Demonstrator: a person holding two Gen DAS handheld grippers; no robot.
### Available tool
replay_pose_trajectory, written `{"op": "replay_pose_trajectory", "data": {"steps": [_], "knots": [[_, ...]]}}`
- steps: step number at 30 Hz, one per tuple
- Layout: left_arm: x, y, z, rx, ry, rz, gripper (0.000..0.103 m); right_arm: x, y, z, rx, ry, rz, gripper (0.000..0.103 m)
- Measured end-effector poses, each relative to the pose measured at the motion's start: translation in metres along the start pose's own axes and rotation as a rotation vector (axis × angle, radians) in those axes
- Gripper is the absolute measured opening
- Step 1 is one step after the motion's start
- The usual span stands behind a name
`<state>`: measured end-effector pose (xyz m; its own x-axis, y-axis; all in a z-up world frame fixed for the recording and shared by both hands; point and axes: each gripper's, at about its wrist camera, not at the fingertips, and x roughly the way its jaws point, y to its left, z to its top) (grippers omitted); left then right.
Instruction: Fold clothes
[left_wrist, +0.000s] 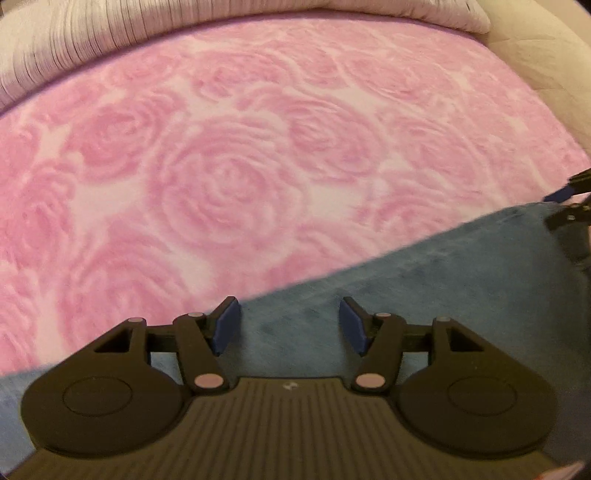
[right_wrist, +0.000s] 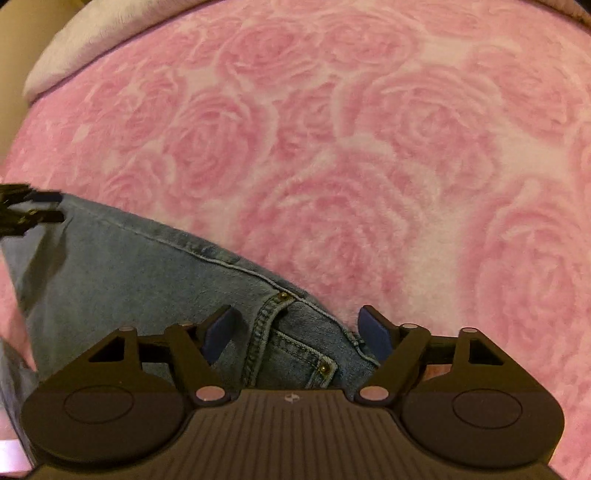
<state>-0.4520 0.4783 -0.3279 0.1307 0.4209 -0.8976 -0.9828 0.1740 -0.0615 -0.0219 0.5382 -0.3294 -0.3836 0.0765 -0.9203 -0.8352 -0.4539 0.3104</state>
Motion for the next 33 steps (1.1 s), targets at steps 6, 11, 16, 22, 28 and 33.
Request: {"op": "replay_pose_trajectory", "data": {"steps": [6,11,16,22,28,33], "knots": [[0.015,0.009,-0.005,0.090,0.042,-0.060,0.067,-0.001,-0.002,-0.002,-0.035,0.010,0.040,0.079],[0.020,0.013,-0.011,0.111,0.040,-0.091,0.065,0.006,0.002,-0.003,-0.077,0.019,0.023,0.074],[0.009,0.001,-0.013,0.165,0.029,-0.072,0.012,-0.003,0.018,-0.008,-0.126,-0.006,-0.028,0.019],[-0.037,-0.012,-0.025,0.195,-0.072,-0.033,0.004,-0.040,0.055,-0.028,-0.191,-0.126,-0.121,0.013],[-0.130,-0.027,-0.053,0.143,-0.264,0.012,0.003,-0.103,0.103,-0.060,-0.252,-0.299,-0.216,0.011],[-0.226,-0.055,-0.113,0.090,-0.356,0.032,0.003,-0.137,0.145,-0.132,-0.359,-0.323,-0.270,0.011]]}}
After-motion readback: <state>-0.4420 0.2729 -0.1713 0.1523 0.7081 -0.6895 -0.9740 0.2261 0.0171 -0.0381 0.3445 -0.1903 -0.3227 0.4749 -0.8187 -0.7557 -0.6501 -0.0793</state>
